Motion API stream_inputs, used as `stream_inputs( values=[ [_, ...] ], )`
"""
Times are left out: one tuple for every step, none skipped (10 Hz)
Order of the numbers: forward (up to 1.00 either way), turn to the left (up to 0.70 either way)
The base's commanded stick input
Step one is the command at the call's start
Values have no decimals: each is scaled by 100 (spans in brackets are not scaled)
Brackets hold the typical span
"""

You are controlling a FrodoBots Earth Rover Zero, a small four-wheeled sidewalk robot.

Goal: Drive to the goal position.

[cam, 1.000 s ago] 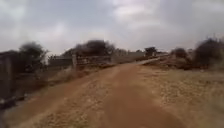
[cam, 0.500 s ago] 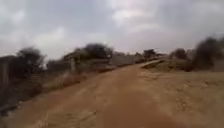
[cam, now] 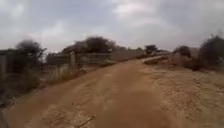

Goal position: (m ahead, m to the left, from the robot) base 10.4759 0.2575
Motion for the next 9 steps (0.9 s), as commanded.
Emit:
stream_inputs(
  values=[
    [50,0],
    [50,0],
    [50,0],
    [50,0],
    [50,0],
    [50,0],
    [50,0],
    [50,0],
    [50,0]
  ],
)
